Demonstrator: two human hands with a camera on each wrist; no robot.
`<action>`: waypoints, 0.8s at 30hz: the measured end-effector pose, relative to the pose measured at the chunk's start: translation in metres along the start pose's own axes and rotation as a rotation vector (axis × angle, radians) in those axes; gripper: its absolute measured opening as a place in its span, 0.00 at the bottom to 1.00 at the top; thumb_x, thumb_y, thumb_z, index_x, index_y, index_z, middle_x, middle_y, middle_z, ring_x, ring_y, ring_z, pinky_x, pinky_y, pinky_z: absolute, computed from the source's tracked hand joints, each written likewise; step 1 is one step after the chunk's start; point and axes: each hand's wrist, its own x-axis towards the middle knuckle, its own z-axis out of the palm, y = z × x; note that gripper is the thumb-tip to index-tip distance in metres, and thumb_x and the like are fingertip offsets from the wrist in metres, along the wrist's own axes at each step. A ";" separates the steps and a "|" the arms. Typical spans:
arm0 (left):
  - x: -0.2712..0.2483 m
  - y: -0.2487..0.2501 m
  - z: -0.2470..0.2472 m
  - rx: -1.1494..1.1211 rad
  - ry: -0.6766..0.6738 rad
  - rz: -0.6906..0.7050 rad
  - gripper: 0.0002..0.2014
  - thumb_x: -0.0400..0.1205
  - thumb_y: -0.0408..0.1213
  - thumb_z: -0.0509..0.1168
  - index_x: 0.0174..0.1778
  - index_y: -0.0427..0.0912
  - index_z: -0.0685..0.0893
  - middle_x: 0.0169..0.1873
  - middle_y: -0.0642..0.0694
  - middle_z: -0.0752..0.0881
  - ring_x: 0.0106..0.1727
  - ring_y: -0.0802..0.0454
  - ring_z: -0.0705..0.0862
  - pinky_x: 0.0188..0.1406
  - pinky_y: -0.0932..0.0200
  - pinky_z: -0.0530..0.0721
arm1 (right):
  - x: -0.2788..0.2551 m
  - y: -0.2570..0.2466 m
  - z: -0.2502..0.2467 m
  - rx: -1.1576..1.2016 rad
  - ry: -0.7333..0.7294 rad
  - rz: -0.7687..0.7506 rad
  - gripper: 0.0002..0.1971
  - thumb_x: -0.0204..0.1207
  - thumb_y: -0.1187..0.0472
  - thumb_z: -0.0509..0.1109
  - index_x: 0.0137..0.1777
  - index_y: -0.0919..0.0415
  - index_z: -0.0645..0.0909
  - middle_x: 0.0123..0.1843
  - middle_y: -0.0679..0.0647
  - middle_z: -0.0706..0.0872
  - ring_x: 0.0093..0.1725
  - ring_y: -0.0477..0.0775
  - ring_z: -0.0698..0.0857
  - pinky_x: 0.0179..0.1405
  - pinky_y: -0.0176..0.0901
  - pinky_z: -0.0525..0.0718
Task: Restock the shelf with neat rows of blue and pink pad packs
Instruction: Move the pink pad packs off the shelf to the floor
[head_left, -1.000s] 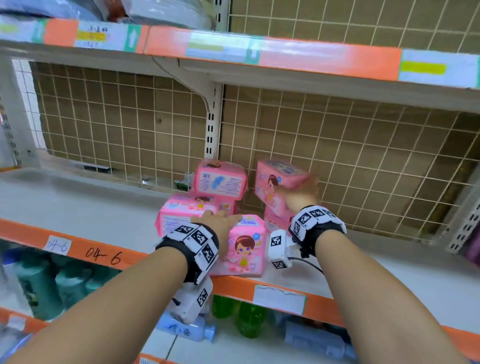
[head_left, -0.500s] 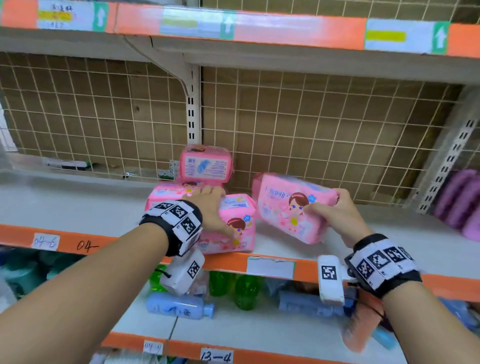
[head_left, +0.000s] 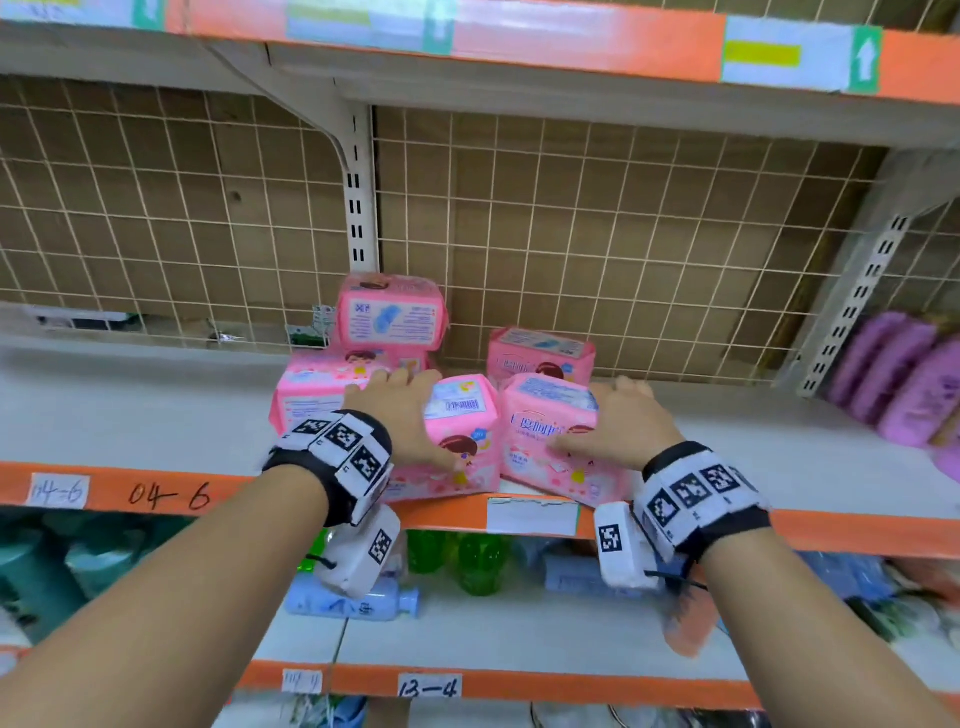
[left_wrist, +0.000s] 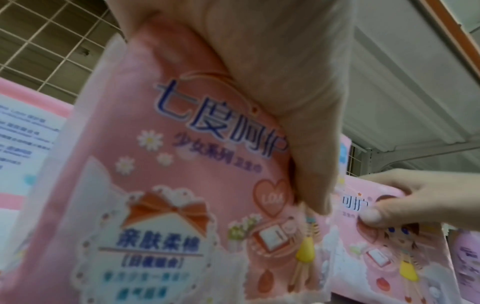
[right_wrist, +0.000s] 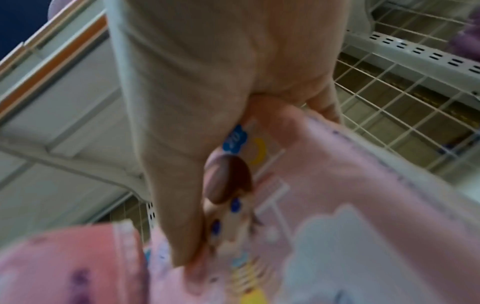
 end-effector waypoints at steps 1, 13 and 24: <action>0.000 -0.002 0.002 -0.005 0.010 0.011 0.59 0.57 0.74 0.68 0.79 0.53 0.51 0.78 0.45 0.61 0.76 0.43 0.62 0.71 0.41 0.64 | 0.003 -0.003 0.000 -0.062 -0.019 0.019 0.37 0.58 0.27 0.67 0.64 0.49 0.75 0.54 0.55 0.75 0.62 0.59 0.69 0.62 0.51 0.73; -0.055 -0.005 0.019 -0.083 0.213 0.282 0.49 0.60 0.70 0.69 0.75 0.56 0.59 0.66 0.49 0.70 0.69 0.47 0.66 0.67 0.44 0.60 | -0.059 -0.047 0.007 -0.036 0.266 0.204 0.36 0.58 0.43 0.76 0.64 0.58 0.70 0.60 0.57 0.77 0.63 0.61 0.75 0.57 0.52 0.75; -0.221 -0.061 0.208 -0.304 -0.114 0.269 0.48 0.60 0.67 0.70 0.75 0.57 0.62 0.67 0.49 0.73 0.68 0.47 0.68 0.64 0.45 0.61 | -0.227 -0.102 0.145 0.138 0.006 0.153 0.26 0.52 0.45 0.80 0.47 0.53 0.74 0.44 0.55 0.79 0.47 0.61 0.81 0.42 0.48 0.77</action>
